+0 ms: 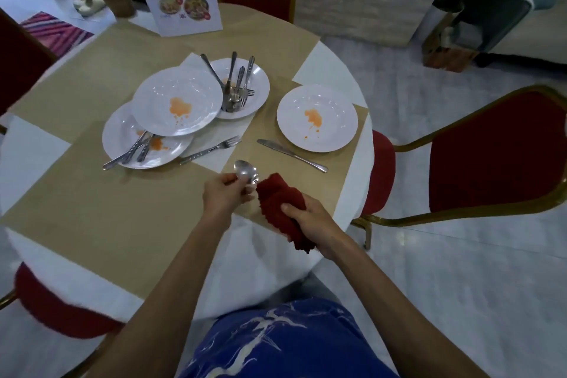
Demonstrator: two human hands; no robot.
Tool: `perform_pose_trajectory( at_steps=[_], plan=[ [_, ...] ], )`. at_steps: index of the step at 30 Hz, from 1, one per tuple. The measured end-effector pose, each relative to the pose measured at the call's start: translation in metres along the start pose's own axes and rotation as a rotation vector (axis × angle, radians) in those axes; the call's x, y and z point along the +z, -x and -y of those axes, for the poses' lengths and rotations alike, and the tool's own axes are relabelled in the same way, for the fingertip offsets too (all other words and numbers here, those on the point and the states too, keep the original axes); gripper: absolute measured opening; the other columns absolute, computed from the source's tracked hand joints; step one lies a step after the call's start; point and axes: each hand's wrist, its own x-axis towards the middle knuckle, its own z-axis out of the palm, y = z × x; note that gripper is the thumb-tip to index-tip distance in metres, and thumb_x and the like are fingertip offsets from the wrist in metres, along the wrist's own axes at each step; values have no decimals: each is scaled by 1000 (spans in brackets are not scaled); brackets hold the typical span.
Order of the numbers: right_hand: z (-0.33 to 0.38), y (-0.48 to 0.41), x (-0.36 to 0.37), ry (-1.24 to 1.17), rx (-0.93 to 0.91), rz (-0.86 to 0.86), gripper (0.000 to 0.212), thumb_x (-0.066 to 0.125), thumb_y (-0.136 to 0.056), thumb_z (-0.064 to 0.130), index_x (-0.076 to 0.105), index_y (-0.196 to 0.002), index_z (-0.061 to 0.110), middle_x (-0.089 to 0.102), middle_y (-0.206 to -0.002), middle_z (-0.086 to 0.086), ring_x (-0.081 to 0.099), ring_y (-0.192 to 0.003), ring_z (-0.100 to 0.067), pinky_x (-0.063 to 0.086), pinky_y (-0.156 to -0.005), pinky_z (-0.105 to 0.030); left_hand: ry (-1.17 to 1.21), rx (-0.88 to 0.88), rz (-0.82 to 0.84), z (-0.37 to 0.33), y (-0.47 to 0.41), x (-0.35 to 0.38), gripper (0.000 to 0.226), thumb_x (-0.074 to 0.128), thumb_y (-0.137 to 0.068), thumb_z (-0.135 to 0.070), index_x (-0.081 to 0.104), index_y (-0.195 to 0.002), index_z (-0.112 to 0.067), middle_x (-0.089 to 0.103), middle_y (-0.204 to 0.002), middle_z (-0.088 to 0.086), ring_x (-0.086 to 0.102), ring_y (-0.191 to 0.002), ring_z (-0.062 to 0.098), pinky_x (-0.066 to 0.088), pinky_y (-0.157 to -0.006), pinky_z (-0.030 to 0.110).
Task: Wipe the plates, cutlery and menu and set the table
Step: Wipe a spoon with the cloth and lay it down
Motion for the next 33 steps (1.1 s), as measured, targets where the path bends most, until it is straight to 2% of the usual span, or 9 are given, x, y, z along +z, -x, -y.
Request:
perform_pose_trajectory(
  at_steps=[2, 4, 8, 11, 15, 19, 24, 28, 33],
  plan=[
    [-1, -8, -10, 4, 42, 11, 18, 60, -101, 18, 65, -119, 21, 76, -104, -15, 71, -83, -32, 59, -66, -39, 12, -74, 194, 13, 18, 19, 17, 68, -94, -14, 71, -90, 1, 69, -75, 13, 67, -69, 22, 61, -71, 33],
    [-3, -14, -19, 14, 83, 44, 21, 61, -101, 18, 64, -122, 20, 75, -107, -17, 73, -87, -36, 61, -71, -42, 37, -112, 265, 21, 28, 32, 18, 65, -96, -12, 70, -80, -3, 67, -70, 9, 65, -66, 20, 59, -69, 31],
    [-9, -26, -44, 83, 144, 18, 25, 61, -101, 21, 67, -125, 17, 76, -107, -9, 74, -93, -26, 61, -77, -35, 92, -207, 120, 30, 13, 43, 13, 69, -92, -8, 70, -80, -3, 69, -68, 7, 66, -66, 20, 56, -76, 37],
    [-14, -39, -73, 31, 209, -136, 25, 58, -102, 23, 66, -123, 13, 75, -101, -10, 70, -78, -22, 55, -56, -28, 159, -243, -30, 36, -7, 50, 16, 70, -89, -2, 67, -73, -1, 68, -65, 11, 65, -60, 23, 59, -65, 33],
    [-7, -48, -105, -69, 223, -265, 16, 57, -103, 20, 64, -114, 11, 72, -84, -9, 63, -58, -18, 47, -45, -25, 105, -278, -50, 52, -15, 73, 10, 73, -87, 0, 69, -91, 8, 71, -81, 21, 72, -61, 24, 60, -58, 30],
    [3, -58, -118, -70, 185, -249, 13, 58, -103, 19, 63, -110, 9, 71, -77, -8, 60, -52, -17, 48, -45, -26, 37, -266, -86, 69, -8, 97, 13, 71, -89, -5, 66, -78, 0, 72, -67, 14, 70, -52, 23, 57, -50, 30],
    [9, -72, -114, -33, 154, -199, 17, 59, -102, 21, 64, -111, 7, 70, -78, -10, 60, -49, -16, 48, -44, -26, -88, -229, -99, 65, -3, 104, 20, 68, -93, -11, 68, -78, 3, 70, -61, 13, 70, -49, 21, 58, -46, 29],
    [9, -78, -110, 32, 144, -138, 19, 59, -102, 21, 65, -113, 6, 72, -79, -11, 62, -48, -16, 48, -44, -25, -244, -174, -100, 59, -6, 105, 29, 66, -92, -13, 68, -65, -2, 71, -58, 14, 73, -59, 34, 63, -61, 42],
    [7, -83, -113, 41, 137, -127, 16, 59, -101, 19, 65, -111, 9, 72, -81, -11, 63, -51, -16, 49, -45, -25, -399, -101, -87, 56, -6, 104, 27, 65, -93, -16, 71, -72, 0, 74, -64, 12, 72, -54, 24, 62, -59, 31]
  ],
)
